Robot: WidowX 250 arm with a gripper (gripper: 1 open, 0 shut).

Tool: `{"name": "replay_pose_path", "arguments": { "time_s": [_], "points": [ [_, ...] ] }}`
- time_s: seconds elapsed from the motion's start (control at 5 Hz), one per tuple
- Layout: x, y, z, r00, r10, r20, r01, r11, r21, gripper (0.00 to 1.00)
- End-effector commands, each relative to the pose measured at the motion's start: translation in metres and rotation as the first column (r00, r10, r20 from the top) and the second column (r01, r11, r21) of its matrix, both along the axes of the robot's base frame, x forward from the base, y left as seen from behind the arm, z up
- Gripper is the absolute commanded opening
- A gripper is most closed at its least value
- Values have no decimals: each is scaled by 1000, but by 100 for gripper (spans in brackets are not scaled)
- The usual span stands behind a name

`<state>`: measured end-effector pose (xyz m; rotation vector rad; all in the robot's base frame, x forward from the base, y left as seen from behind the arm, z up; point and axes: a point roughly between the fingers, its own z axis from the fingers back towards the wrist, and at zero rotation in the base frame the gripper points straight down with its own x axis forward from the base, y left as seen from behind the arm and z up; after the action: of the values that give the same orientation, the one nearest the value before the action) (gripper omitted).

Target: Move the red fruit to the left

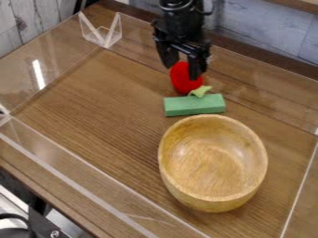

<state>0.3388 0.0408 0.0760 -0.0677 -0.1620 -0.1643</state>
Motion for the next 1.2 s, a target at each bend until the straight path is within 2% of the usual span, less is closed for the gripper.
{"name": "replay_pose_path", "arguments": {
  "time_s": [0.0,0.4,0.6,0.8,1.0],
  "points": [
    [19,14,14,996,11,85,-12,1000,11,100],
    [38,5,0,992,-68,110,67,998,9,100],
    [44,3,8,990,-72,124,72,997,5,100],
    [43,4,15,989,-67,134,68,998,-1,100],
    [43,2,15,990,-26,142,27,1000,-2,100]
  ]
}}
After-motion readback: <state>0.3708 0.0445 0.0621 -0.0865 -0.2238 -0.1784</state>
